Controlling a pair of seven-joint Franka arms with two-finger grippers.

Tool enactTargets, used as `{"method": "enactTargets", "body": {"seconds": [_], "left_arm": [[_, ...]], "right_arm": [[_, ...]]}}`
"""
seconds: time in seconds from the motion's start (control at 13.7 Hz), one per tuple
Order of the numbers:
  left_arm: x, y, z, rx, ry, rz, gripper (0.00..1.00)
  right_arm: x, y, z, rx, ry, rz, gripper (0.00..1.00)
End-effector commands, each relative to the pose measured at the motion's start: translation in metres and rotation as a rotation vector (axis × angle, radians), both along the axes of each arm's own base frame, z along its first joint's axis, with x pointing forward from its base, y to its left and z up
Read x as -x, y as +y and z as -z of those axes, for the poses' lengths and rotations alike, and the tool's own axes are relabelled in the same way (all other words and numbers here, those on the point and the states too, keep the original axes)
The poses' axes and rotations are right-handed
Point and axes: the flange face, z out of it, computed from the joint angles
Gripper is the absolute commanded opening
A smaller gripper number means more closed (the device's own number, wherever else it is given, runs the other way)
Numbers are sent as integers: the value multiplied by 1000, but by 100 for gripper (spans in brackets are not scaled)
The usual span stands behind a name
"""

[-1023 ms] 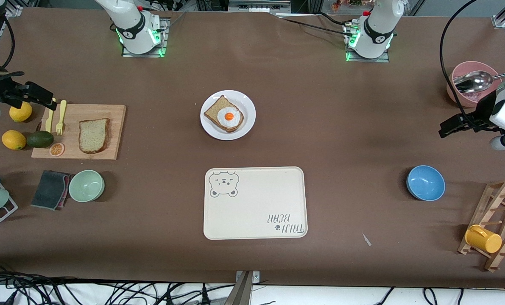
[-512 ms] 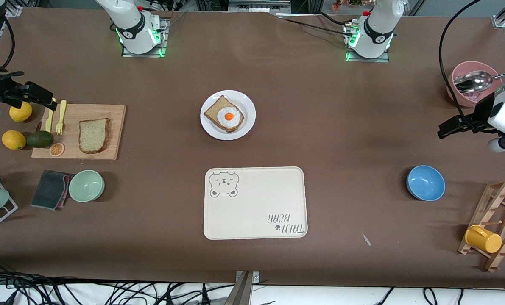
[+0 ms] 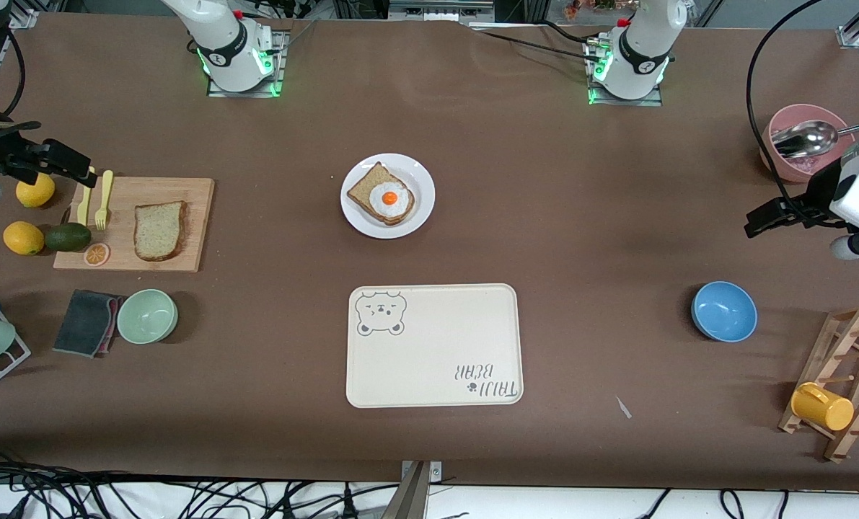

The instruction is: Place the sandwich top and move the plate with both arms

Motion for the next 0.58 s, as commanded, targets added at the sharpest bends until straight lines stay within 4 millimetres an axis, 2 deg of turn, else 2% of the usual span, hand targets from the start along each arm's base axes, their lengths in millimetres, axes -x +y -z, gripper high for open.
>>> {"method": "enactTargets", "body": {"seconds": [0.0,0.51], "left_arm": [[1,-1,2,12,-8,-3,100],[1,-6,1,13,-9,3,100]], "right_arm": [[-2,2,-5,10,-2,-2,100],[-2,2,-5,10,-2,-3,100]]}}
